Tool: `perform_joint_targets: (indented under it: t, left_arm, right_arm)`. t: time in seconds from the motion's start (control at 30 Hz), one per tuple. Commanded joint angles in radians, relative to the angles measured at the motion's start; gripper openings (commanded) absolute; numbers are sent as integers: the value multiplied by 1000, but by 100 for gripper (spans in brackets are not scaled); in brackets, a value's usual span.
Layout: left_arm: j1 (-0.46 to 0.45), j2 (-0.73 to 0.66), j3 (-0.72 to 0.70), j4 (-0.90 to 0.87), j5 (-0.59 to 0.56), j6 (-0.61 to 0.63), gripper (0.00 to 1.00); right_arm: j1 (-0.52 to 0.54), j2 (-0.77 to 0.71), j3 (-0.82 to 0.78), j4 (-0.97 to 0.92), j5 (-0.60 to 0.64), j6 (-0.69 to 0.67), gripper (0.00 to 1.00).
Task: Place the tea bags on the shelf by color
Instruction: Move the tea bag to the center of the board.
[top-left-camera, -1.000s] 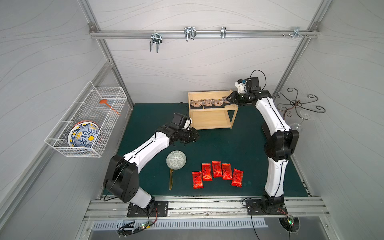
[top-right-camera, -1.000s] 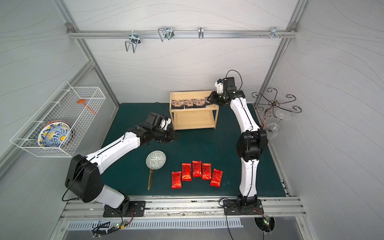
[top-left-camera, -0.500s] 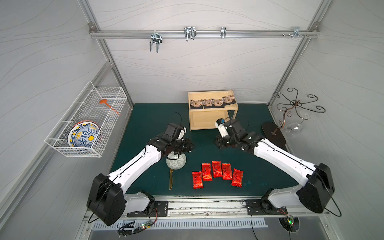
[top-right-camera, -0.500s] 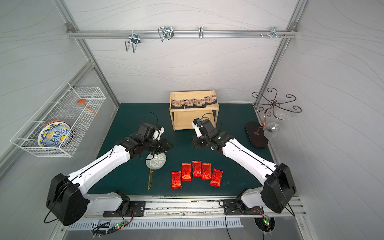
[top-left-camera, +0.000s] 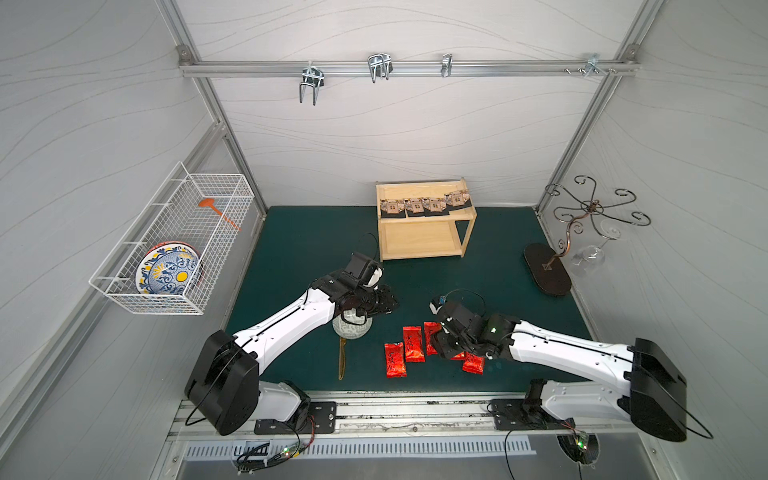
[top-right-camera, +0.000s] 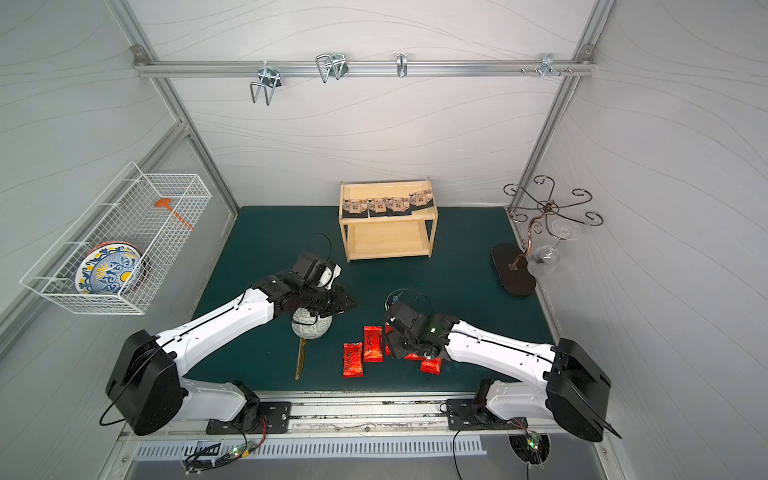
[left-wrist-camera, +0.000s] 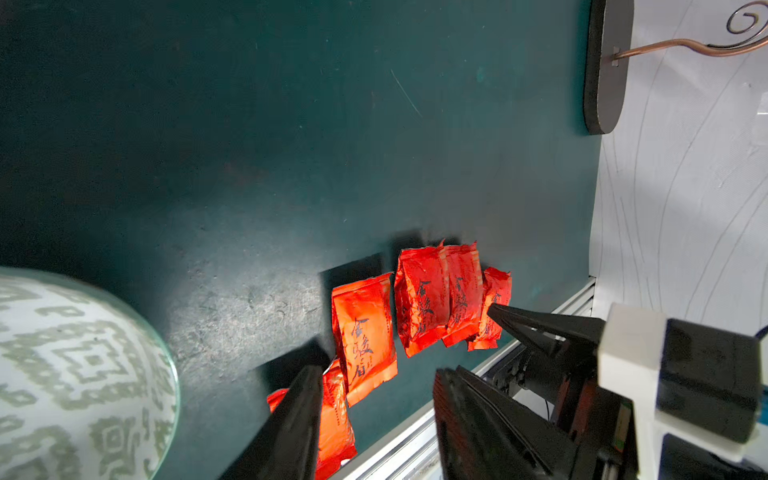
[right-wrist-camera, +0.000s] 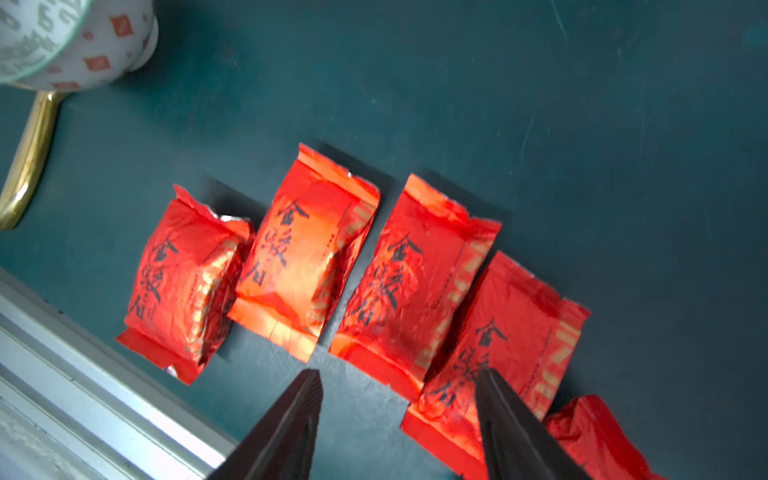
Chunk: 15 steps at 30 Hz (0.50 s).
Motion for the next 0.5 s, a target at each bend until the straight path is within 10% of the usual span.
perform_joint_targets:
  t: [0.0, 0.47]
  left_arm:
    - [-4, 19, 17, 57, -2, -7, 49]
    - [-4, 39, 1, 67, -12, -2, 49]
  right_arm:
    - [14, 12, -27, 18, 17, 75, 66]
    - [0, 183, 8, 123, 18, 88, 69]
